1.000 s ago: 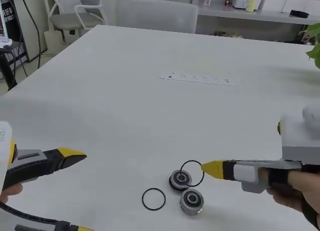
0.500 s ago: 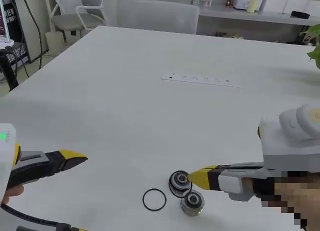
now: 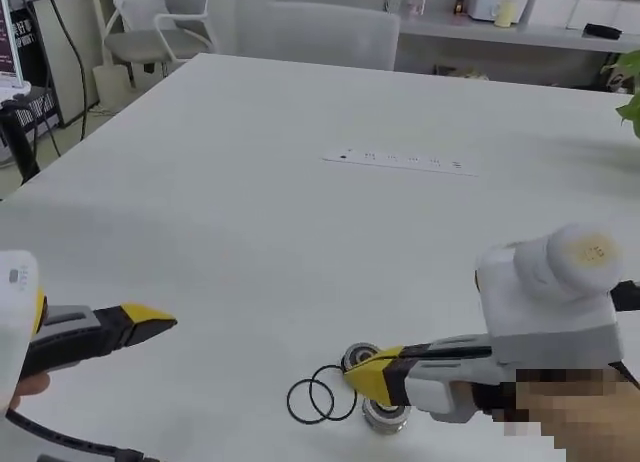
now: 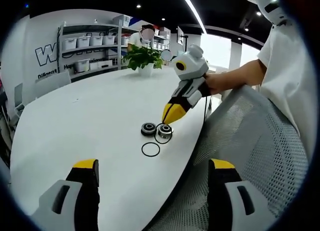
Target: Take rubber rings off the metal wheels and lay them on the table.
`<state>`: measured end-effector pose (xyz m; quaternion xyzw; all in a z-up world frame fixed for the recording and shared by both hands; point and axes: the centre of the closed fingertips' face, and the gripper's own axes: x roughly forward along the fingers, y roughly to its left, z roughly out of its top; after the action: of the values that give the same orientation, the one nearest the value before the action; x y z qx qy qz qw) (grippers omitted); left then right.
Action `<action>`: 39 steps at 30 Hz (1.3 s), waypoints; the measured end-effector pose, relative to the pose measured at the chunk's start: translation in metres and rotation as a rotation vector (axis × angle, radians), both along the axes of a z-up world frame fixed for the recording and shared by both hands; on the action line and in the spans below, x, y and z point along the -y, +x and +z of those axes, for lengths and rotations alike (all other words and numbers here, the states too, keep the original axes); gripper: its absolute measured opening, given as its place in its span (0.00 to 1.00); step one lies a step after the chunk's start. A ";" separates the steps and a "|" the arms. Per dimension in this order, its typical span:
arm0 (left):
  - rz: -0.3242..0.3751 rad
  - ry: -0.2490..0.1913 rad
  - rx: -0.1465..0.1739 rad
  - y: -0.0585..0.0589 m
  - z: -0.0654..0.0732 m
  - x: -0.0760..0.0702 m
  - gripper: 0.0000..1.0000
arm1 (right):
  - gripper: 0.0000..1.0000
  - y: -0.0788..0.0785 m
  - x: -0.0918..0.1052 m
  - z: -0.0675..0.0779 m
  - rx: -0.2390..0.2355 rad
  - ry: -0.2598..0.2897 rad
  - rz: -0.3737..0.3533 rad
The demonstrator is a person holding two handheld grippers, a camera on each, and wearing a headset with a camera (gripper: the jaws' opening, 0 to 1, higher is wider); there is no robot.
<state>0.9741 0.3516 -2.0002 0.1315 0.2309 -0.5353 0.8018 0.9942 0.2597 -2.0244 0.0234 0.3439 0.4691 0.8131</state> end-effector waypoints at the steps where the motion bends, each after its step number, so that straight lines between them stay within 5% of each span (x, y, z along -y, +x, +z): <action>1: 0.000 0.002 0.000 0.000 0.000 0.000 0.89 | 0.00 -0.001 -0.001 -0.002 0.005 -0.010 0.006; 24: -0.004 0.011 0.000 -0.001 -0.001 -0.001 0.88 | 0.00 -0.005 -0.009 -0.036 0.066 -0.175 0.084; 39: -0.002 0.016 -0.001 0.001 -0.004 -0.002 0.87 | 0.05 -0.002 -0.006 -0.043 0.094 -0.216 0.092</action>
<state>0.9749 0.3541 -2.0041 0.1378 0.2351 -0.5344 0.8001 0.9918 0.2659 -2.0671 -0.1024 0.3547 0.4668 0.8036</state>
